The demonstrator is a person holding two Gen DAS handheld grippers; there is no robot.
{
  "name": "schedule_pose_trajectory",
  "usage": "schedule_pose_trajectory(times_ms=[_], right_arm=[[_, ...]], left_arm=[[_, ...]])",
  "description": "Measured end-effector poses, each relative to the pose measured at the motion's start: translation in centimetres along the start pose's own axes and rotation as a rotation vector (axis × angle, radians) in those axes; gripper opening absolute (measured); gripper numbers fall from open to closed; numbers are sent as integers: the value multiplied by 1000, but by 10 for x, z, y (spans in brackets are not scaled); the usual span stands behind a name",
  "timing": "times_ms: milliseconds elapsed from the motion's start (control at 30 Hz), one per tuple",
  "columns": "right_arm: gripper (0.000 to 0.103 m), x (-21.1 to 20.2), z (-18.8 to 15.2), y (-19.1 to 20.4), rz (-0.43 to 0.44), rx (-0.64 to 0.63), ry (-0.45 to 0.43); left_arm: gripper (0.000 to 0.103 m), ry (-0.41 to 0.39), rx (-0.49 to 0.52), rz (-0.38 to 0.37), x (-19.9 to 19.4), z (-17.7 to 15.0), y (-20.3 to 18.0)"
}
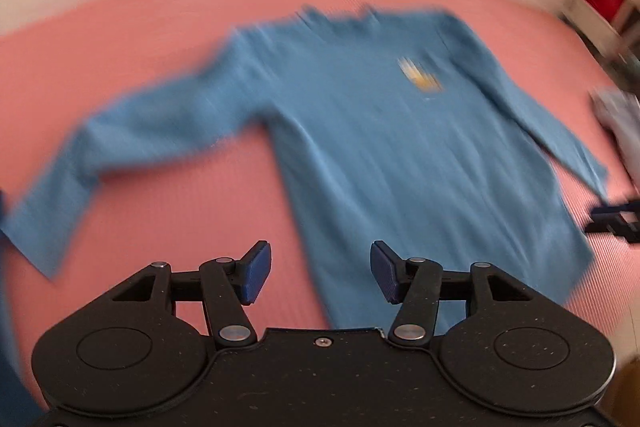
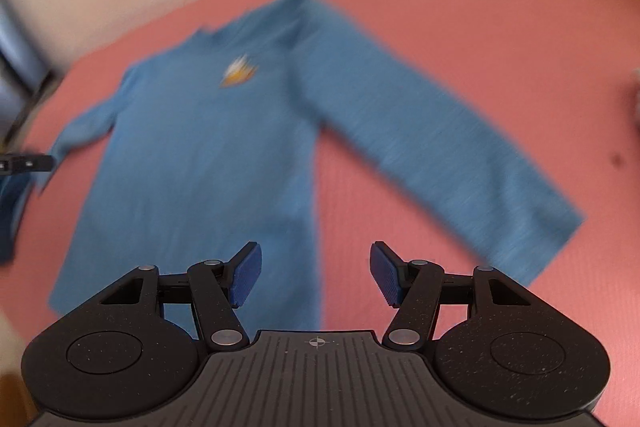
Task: Fold clothes
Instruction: 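Grasp the shirt hem with the right gripper, tug it straight, release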
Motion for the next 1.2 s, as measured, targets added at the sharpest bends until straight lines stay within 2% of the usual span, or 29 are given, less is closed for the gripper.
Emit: schedule_pose_trajectory(times_ms=[67,200,233,300,367,400,433,467,500,833,867,900,967,1000,1067,1133,1200], right_arm=[[57,6,-10,8,10,-26,30],[48,14,-15,13,-9,-39,65],[44,15,-15,13,-14,-38,65],[27,15,-15,11,-26,-37,62],[17,14,-17,9,-38,-40,59],[8,13,-18,8,-40,-41,62],[7,12,-18,6,-36,-37,71],[6,12,-18,5,-33,-34,77],[6,12,-19,5,-37,-41,79],[4,7,-25,3,-41,-57,108],[5,6,-23,3,-34,-35,103],[5,6,-21,2,-27,-14,98],[5,-2,-10,-1,10,39,51],[6,-8,-2,-6,8,57,16],[11,-18,15,-25,-40,97,-57],[16,-27,30,-55,-139,153,-126],[18,-36,39,-92,-215,262,-178]], left_arm=[[54,40,15,-31,8,-14,-13],[54,97,4,-47,19,-33,-23],[54,109,-7,-51,21,-36,-24],[53,119,-23,-51,23,-45,-27],[51,113,2,-34,24,-47,-32],[46,111,15,-31,23,-47,-33],[37,109,21,-31,23,-48,-35],[10,106,28,-31,23,-47,-37],[3,109,39,-24,23,-47,-37],[4,153,107,-26,18,-51,-39],[6,152,96,-30,18,-49,-37],[12,147,76,-30,17,-46,-33],[14,127,46,-24,13,-39,-24],[20,113,37,-17,11,-36,-19],[30,82,66,28,9,-27,-7],[33,58,93,74,7,-20,2],[40,46,89,109,7,-13,11]])
Point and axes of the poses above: each gripper's, at about its wrist camera, not at the fingertips, and x roughly the way its jaws point, y to its left, z to its top, the point moved 10 cm from there along x, roughly the way its jaws point, and after that the axes turned 8 degrees about x, right-handed, at the moved point
